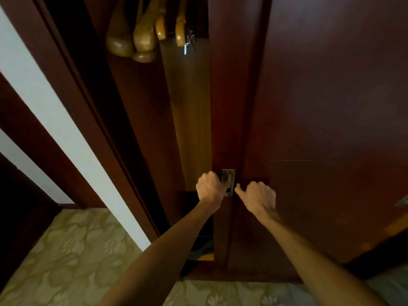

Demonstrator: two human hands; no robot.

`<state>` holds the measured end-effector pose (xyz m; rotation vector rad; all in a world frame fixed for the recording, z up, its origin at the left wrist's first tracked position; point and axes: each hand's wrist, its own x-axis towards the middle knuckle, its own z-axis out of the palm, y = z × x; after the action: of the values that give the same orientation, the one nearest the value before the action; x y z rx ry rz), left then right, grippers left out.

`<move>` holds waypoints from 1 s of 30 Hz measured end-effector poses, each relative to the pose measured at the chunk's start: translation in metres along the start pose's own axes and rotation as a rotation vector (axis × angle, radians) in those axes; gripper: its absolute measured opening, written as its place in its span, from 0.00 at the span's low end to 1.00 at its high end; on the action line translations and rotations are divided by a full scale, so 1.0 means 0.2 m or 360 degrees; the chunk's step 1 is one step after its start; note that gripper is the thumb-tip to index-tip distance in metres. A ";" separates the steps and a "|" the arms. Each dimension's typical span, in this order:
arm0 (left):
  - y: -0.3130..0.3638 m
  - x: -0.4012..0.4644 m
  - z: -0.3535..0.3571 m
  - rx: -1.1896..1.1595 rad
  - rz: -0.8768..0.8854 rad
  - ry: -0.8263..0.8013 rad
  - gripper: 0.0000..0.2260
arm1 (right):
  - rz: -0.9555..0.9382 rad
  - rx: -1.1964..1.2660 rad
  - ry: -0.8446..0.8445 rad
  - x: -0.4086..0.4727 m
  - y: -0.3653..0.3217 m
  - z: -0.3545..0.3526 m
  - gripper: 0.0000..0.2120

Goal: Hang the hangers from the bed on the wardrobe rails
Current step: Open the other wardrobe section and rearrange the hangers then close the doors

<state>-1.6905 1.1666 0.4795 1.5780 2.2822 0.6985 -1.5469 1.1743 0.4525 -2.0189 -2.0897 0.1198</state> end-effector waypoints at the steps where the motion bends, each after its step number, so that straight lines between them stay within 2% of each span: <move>1: 0.03 -0.01 0.02 0.0001 0.0010 -0.0011 0.16 | 0.0000 0.0000 0.0001 0.00 0.03 -0.01 0.30; 14: 0.39 -0.10 0.24 0.0040 0.0165 -0.0077 0.19 | -0.0030 -0.0034 -0.0041 0.04 0.44 -0.15 0.28; 30: 0.86 -0.20 0.51 0.0194 0.0439 -0.0180 0.10 | 0.0016 -0.0001 -0.0070 0.11 0.98 -0.25 0.32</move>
<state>-1.4900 1.2028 0.4827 1.9611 2.0833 0.5249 -1.3445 1.1992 0.4595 -2.0457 -2.1063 0.1666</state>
